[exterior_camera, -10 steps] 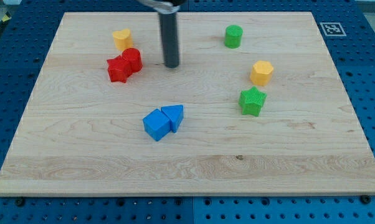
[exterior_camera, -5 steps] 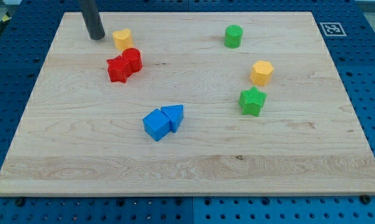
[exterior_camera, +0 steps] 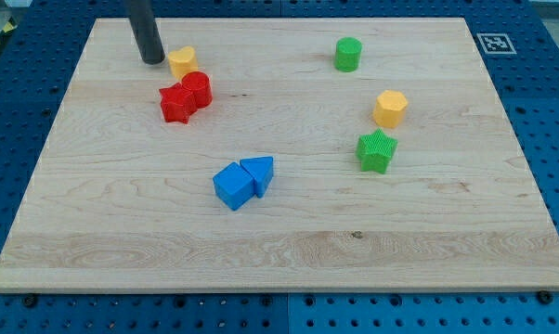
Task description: Move the yellow heart to the yellow hexagon
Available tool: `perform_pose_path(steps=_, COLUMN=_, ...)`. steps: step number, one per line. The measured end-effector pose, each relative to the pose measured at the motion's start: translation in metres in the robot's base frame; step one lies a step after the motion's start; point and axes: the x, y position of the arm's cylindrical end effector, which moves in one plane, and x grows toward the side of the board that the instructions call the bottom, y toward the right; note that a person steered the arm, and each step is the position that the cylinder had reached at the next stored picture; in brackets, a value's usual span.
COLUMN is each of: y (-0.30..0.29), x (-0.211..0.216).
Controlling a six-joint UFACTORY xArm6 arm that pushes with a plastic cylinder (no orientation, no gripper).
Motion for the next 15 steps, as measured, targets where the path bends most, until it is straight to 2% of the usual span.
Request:
perform_pose_path(steps=2, y=0.059, x=0.018)
perform_pose_path(steps=4, y=0.090, x=0.002)
perform_pose_path(steps=8, y=0.205, x=0.079)
perform_pose_path(steps=11, y=0.202, x=0.118)
perform_pose_path(steps=13, y=0.254, x=0.119)
perform_pose_path(steps=15, y=0.208, x=0.106)
